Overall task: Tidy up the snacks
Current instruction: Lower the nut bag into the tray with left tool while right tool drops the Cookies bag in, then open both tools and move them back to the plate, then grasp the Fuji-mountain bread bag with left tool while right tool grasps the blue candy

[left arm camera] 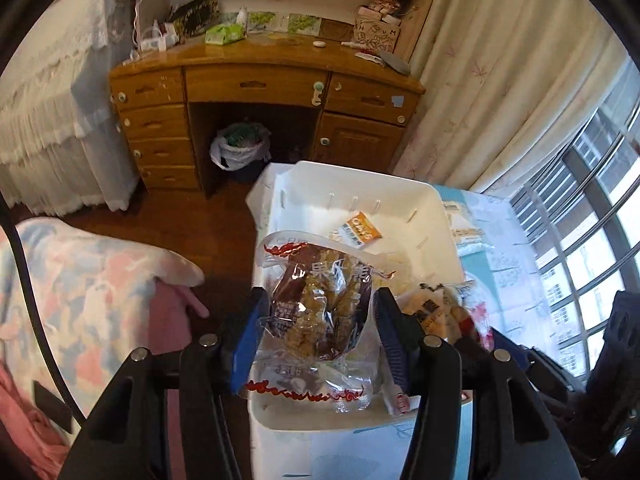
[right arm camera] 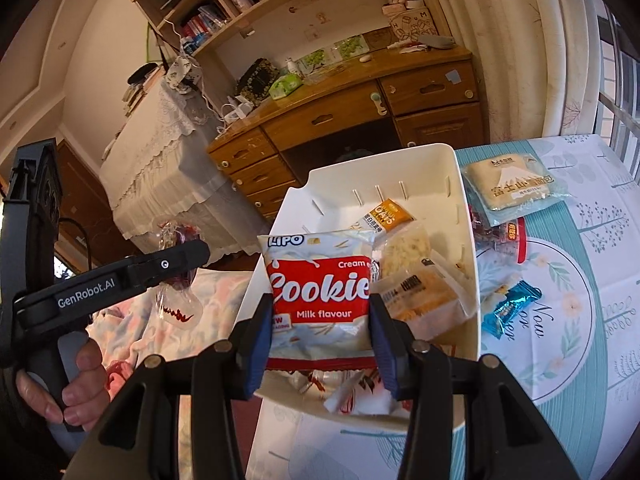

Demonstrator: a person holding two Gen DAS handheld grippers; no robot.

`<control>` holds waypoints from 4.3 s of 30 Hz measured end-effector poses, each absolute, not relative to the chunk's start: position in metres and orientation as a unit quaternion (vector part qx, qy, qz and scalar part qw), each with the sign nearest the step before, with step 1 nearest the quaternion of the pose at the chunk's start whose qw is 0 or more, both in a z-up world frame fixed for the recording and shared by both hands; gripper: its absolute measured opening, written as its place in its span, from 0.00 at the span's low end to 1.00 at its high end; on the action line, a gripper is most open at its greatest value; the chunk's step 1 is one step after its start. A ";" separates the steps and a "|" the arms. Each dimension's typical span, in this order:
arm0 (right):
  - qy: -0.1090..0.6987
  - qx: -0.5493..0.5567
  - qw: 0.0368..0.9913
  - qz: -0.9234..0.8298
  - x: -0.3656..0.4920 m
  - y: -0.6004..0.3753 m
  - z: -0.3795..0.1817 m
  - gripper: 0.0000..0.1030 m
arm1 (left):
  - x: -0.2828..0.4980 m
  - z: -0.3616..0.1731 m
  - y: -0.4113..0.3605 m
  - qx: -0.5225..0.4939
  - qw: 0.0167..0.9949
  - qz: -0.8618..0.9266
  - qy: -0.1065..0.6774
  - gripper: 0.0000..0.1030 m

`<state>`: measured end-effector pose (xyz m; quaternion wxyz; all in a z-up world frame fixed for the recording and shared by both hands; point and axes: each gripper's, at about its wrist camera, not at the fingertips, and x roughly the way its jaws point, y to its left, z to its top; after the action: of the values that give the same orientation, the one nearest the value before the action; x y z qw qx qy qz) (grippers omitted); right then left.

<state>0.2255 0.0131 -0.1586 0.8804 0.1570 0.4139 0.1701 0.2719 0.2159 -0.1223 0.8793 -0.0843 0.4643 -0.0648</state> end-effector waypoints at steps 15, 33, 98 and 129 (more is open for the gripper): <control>0.439 0.170 0.872 0.133 0.215 0.007 -0.160 0.66 | 0.260 -0.113 0.217 -0.099 0.880 -0.074 0.459 0.74; 0.437 0.079 0.889 0.111 0.170 -0.043 -0.158 0.65 | 0.251 -0.087 0.171 -0.079 0.869 -0.075 0.484 0.74; 0.267 -0.412 0.749 0.445 0.257 -0.084 -0.292 0.65 | 0.534 -0.302 -0.187 0.416 0.607 -0.256 0.627 1.00; 0.469 -0.196 0.769 0.388 0.304 -0.102 -0.282 0.37 | 0.555 -0.326 -0.183 0.336 0.633 -0.248 0.652 1.00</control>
<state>0.3036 -0.1021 -0.2820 0.7691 -0.1956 0.4689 0.3878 0.5546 -0.1834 -0.3260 0.6328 0.3362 0.6520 -0.2478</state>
